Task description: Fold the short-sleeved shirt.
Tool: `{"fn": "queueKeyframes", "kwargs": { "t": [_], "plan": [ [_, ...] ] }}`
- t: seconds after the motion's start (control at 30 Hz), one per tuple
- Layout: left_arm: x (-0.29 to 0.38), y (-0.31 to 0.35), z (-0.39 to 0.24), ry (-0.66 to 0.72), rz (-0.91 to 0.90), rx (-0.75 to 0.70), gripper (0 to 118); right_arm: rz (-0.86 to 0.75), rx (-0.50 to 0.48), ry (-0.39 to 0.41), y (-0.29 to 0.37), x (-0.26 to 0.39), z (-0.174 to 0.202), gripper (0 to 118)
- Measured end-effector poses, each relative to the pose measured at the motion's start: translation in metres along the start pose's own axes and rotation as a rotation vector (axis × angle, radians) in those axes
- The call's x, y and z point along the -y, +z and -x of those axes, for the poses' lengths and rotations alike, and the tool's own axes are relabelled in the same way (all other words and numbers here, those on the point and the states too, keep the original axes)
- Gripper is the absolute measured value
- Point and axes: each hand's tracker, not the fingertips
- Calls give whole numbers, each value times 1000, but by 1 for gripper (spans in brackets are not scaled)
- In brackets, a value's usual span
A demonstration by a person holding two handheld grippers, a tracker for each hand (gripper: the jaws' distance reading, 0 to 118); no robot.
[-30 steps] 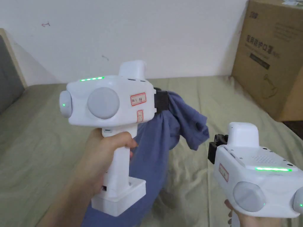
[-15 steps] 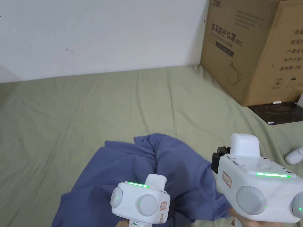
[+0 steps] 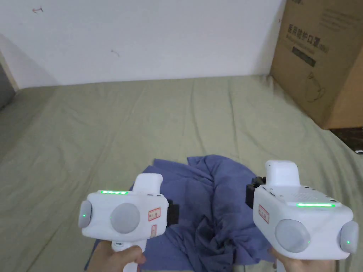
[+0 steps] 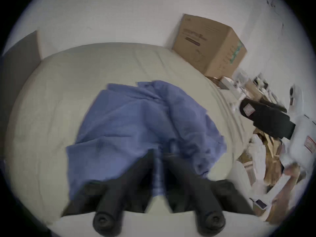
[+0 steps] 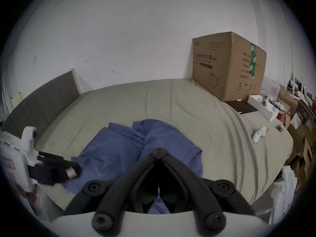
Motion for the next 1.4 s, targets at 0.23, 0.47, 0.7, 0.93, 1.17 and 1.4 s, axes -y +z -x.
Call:
{"fn": "queueKeyframes", "kwargs": {
  "t": [0.23, 0.47, 0.7, 0.93, 1.17, 1.4],
  "plan": [
    [61, 27, 76, 174, 34, -152, 0, 43, -58, 56, -10, 10, 32, 0],
    [86, 26, 114, 253, 47, -213, 99, 55, -79, 82, -12, 7, 49, 0],
    [93, -28, 127, 305, 164, -252, 79, 84, -79, 92, -17, 14, 50, 0],
    [86, -19, 104, 162, 131, -450, 2, 133, -62, 98, -29, 21, 46, 0],
    [65, 15, 90, 180, 96, -356, 2, 172, -100, 71, -52, 5, 28, 0],
    [48, 25, 84, 149, 90, -364, 2, 258, -71, 127, -154, -53, -6, 98]
  ]
}}
